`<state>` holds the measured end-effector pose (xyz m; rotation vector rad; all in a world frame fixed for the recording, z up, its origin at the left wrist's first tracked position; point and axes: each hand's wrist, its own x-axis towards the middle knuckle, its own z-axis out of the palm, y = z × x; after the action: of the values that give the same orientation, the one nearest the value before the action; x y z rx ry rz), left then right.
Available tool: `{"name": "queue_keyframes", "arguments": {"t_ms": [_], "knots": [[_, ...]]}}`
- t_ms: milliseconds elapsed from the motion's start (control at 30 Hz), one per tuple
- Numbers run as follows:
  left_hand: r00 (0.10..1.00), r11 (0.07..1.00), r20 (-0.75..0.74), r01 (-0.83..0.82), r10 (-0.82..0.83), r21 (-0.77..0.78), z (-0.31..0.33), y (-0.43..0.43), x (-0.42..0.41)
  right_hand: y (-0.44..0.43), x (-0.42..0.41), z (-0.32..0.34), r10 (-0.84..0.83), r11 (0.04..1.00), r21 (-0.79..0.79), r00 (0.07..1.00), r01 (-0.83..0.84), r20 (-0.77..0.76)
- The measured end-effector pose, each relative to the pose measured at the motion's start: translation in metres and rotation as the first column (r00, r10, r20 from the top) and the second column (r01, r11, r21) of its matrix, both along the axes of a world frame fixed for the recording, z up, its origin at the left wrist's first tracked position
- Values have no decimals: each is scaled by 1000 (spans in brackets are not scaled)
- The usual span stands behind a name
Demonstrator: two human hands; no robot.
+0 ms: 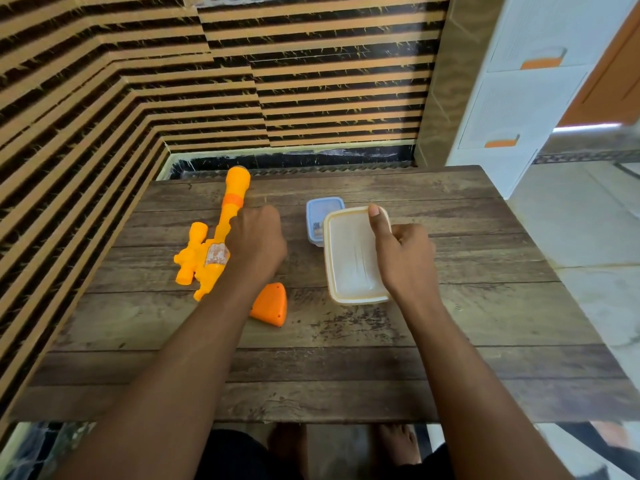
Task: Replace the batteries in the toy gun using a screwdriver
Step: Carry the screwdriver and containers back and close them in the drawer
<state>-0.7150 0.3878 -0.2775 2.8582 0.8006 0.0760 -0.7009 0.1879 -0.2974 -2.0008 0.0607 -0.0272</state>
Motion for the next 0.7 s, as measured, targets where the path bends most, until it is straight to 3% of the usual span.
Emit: {"name": "queue_keyframes", "arguments": {"t_ms": [67,133,200,267,367,533,633,700], "knots": [[994,996,107,-13,23,-91,8,-2,-12,0,-3,6,0,1000,25,1000,0,8],[971,958,235,20,50,-287,18,-5,-28,0,-8,16,3,998,57,1000,-4,13],[929,804,351,119,117,-582,33,-17,-48,2,-15,25,2,995,97,1000,-4,27],[903,641,406,229,142,-733,42,-31,-66,4,-20,32,-4,991,131,999,-2,44],[875,555,470,336,114,-761,38,-45,-85,7,-35,46,-39,984,179,996,24,86],[828,530,512,337,226,-778,31,-55,-95,4,-55,56,-43,978,205,995,23,91],[798,572,574,388,183,-723,35,-59,-95,4,-55,63,-27,988,156,997,17,67],[813,535,541,365,216,-762,42,-62,-93,5,-53,68,-18,990,142,997,6,82]]}}
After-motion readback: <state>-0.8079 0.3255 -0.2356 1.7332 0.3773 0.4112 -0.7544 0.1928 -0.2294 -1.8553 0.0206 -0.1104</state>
